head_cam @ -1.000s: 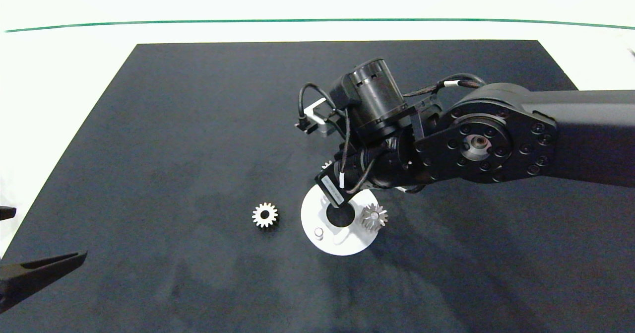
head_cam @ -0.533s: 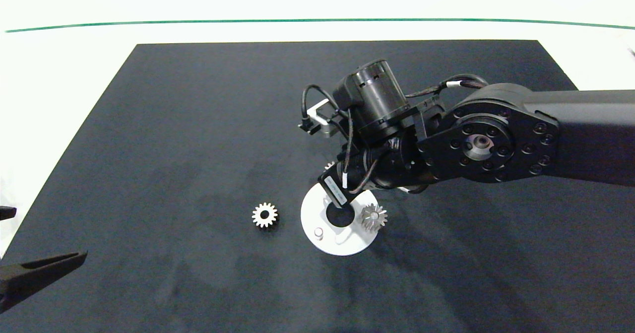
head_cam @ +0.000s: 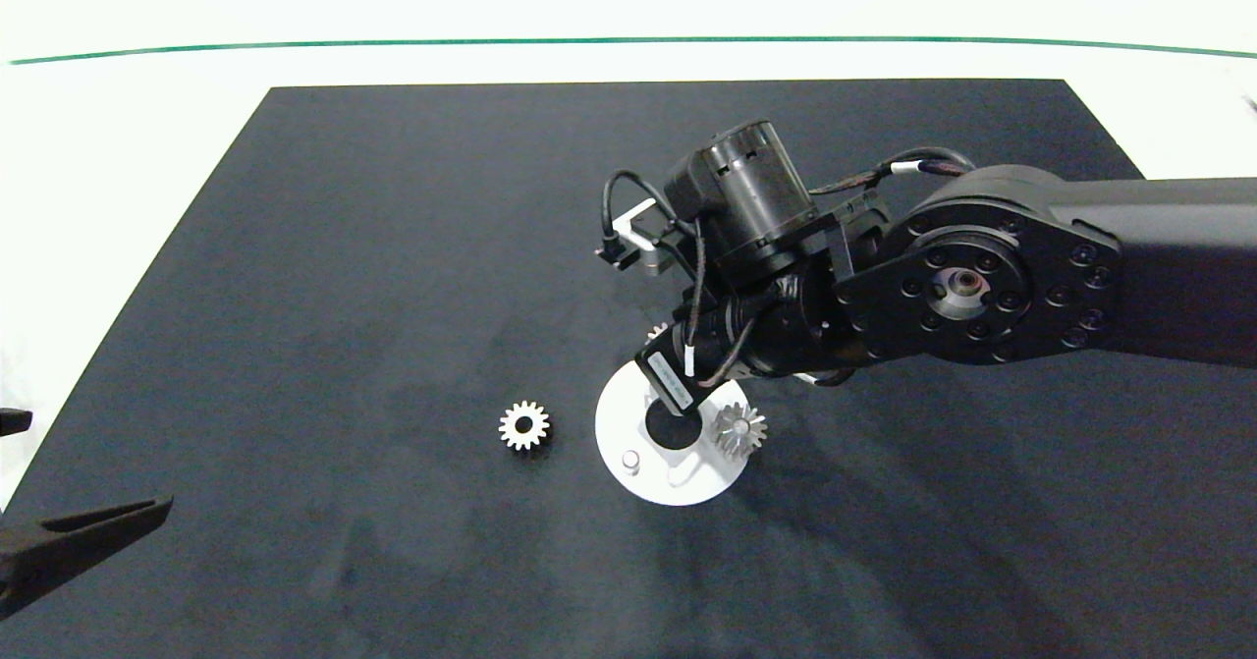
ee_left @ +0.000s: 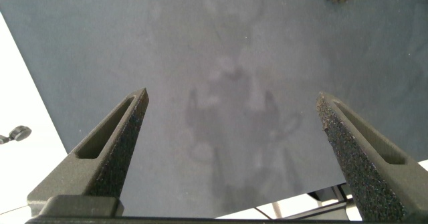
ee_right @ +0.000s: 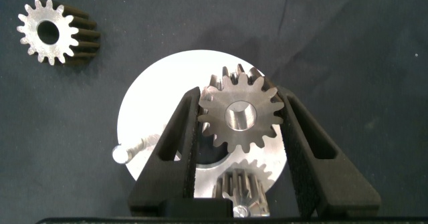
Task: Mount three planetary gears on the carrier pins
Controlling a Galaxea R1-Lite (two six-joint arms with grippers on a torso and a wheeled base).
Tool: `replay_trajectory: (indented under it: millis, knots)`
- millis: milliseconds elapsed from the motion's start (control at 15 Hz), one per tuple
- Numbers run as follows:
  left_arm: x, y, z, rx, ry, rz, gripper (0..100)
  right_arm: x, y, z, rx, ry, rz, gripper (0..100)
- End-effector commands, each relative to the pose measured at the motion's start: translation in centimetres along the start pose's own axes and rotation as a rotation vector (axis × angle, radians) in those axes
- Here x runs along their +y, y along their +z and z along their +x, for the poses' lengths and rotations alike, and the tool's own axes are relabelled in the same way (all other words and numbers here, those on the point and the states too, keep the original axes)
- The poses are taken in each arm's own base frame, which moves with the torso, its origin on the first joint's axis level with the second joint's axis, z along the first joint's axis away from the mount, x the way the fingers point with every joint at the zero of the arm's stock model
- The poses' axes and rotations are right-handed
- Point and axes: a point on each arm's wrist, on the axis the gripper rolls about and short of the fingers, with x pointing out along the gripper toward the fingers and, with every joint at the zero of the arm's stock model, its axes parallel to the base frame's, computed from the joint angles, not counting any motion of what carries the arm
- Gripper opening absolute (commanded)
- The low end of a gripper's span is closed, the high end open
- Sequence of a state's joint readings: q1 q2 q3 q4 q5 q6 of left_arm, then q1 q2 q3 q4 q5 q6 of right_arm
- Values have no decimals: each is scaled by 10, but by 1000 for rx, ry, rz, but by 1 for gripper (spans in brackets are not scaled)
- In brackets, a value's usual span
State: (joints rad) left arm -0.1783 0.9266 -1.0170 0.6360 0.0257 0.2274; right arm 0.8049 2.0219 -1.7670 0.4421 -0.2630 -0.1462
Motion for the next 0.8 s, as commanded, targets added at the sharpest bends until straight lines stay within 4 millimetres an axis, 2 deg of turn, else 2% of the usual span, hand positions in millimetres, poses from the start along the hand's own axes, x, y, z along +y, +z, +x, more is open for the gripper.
replay_trajectory:
  millis: [67, 800]
  knots:
    - [0, 0, 0, 4, 0, 1, 100, -2, -1, -2, 4, -4, 1, 0]
    - [0, -1, -3, -8, 3, 1, 100, -3, -2, -1, 6, -7, 1, 0]
